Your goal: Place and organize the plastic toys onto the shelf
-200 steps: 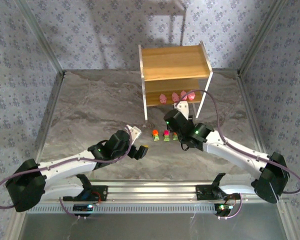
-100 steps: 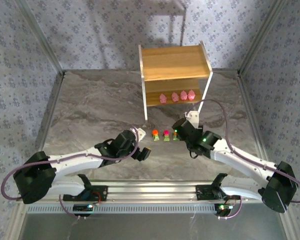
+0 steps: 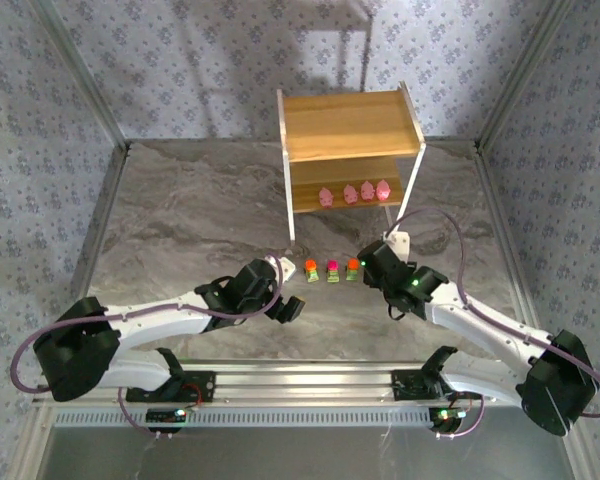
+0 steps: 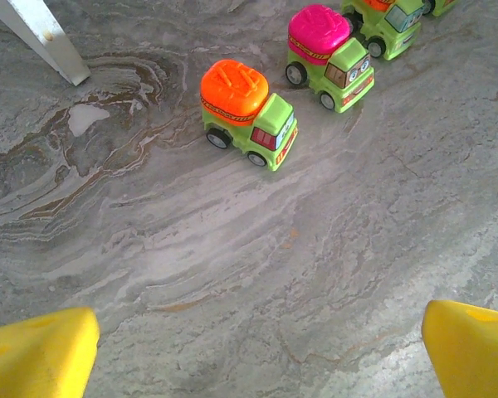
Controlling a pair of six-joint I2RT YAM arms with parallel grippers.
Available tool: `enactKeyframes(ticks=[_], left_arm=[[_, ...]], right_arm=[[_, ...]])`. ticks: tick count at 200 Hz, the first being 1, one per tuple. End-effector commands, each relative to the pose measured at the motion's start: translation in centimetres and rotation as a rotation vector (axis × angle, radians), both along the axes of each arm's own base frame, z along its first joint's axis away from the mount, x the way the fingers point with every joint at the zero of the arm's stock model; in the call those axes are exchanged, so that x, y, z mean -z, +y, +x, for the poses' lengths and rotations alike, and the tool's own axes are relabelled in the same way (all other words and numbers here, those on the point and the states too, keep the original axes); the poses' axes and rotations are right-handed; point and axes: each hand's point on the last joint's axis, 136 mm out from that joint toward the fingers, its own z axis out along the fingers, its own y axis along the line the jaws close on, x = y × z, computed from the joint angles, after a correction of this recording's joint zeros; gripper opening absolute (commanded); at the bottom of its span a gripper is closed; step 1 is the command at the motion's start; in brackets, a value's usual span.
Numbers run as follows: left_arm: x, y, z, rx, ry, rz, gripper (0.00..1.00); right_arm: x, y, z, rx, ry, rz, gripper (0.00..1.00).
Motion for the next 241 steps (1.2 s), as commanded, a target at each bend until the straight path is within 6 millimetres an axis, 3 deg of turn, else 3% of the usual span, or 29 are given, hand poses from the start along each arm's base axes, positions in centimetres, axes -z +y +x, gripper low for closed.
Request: enactKeyframes(ticks=[1, 162, 241], left_arm=[[-0.8, -0.9, 0.1, 0.026, -0.008, -0.006, 1.00], [-1.4, -1.3, -0.3, 0.049, -0.011, -0.045, 1.00], [-1.2, -1.2, -0.2, 0.045, -0.010, -0.035, 1.00]], right_arm=[[0.7, 0.1, -0.1, -0.004, 0.019, 0.022, 0.68], [3.6, 0.3, 1.2, -0.018, 0.094, 0.034, 0.65], [4.7, 0.6, 2.4, -0.035, 0.121, 0.031, 0.57]])
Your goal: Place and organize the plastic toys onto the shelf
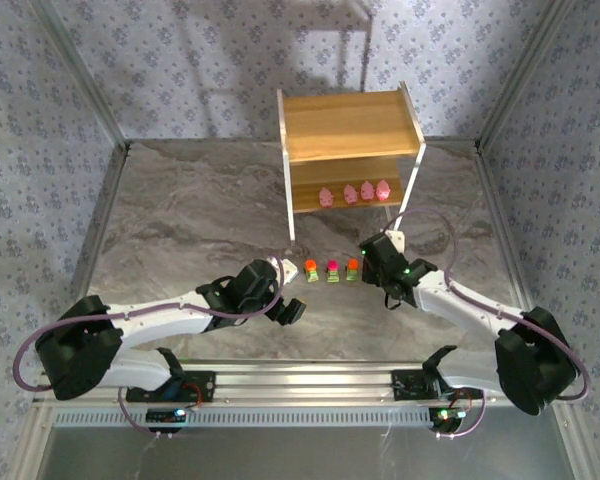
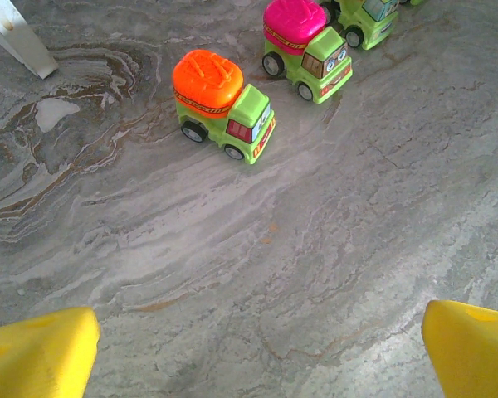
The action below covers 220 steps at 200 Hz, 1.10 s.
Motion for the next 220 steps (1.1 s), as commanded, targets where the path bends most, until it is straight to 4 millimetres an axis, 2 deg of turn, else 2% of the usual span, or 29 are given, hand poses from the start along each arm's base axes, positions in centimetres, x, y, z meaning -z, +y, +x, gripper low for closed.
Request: enactKeyframes(ticks=[1, 163, 220], left_arm=[[-1.6, -0.8, 0.4, 0.011, -0.038, -0.026, 1.00], [-1.4, -0.5, 0.5, 0.002, -0.041, -0.008, 1.00], [-1.4, -0.5, 0.6, 0.000, -0.044, -0.006, 1.00]], right_arm=[[0.6, 0.2, 0.3, -0.023, 0.016, -0.011, 0.57], [1.3, 2.0, 2.7, -0.066, 0.032, -0.021, 0.54], [1.6, 1.9, 3.2, -0.063, 0.040, -0.030, 0.53]])
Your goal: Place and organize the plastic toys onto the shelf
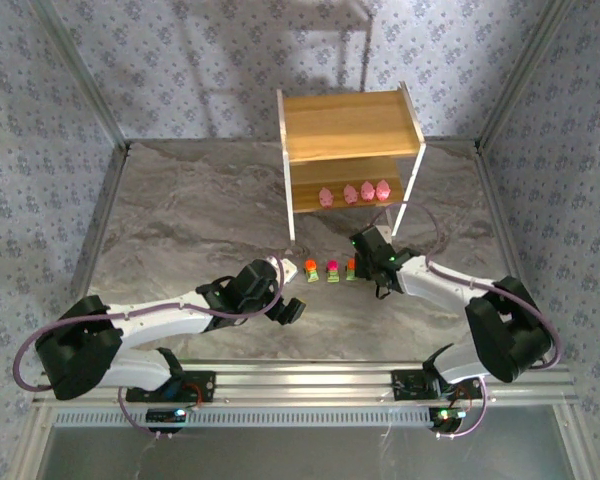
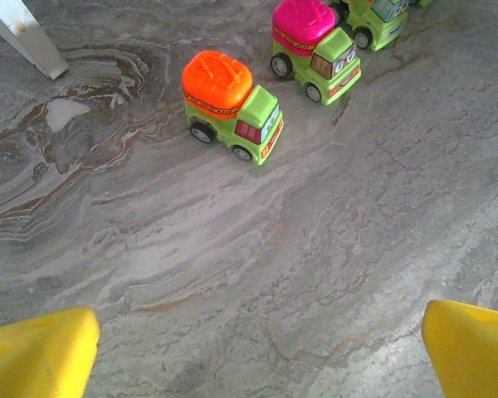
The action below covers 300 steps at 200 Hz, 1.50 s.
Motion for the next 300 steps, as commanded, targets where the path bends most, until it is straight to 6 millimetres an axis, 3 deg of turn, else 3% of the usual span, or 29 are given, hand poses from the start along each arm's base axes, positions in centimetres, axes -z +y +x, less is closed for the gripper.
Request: enactKeyframes(ticks=[1, 232, 300], left_arm=[[-1.4, -0.7, 0.4, 0.011, -0.035, -0.013, 1.00], [-1.2, -0.7, 0.4, 0.011, -0.030, -0.003, 1.00], [-1.3, -0.7, 0.4, 0.011, -0.032, -0.005, 0.99]], right_arm=[[-0.6, 0.2, 0.8, -0.009, -0.012, 0.000, 0.53], [0.4, 0.3, 1.2, -0.012, 0.007, 0.000, 0.38], [0.7, 0.3, 1.2, -0.012, 0.013, -0.001, 0.37]])
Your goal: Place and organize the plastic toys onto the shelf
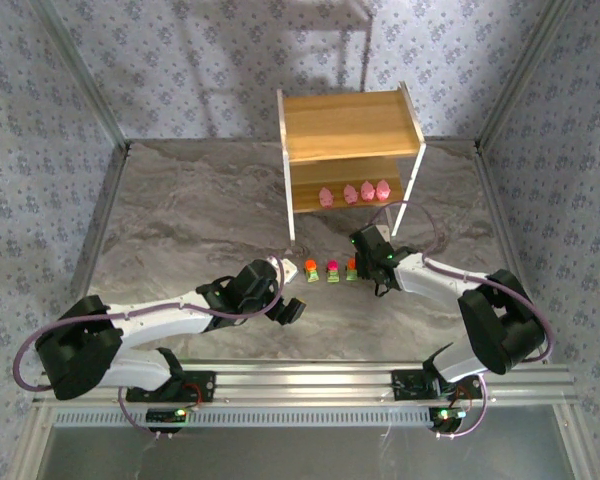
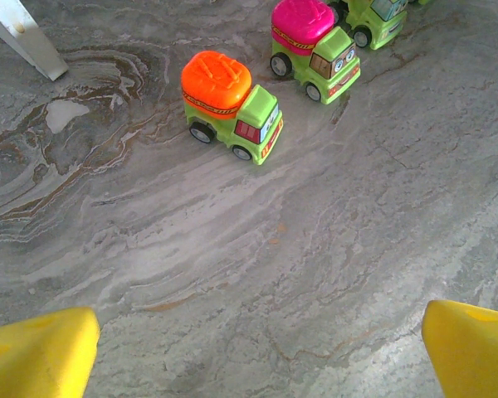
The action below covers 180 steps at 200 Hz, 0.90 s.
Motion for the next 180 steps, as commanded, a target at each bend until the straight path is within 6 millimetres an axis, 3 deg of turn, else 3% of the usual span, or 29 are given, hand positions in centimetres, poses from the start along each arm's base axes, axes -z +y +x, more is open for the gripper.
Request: enactKeyframes(ticks=[1, 180], left_arm=[[-1.28, -0.68, 0.42, 0.006, -0.028, -0.009, 1.00], [-1.20, -0.70, 0.40, 0.007, -0.026, -0.007, 1.00]], right_arm=[[-0.18, 0.09, 0.57, 0.001, 0.000, 0.000, 0.37], [0.66, 0.08, 0.36, 0.001, 0.017, -0.001, 0.36]])
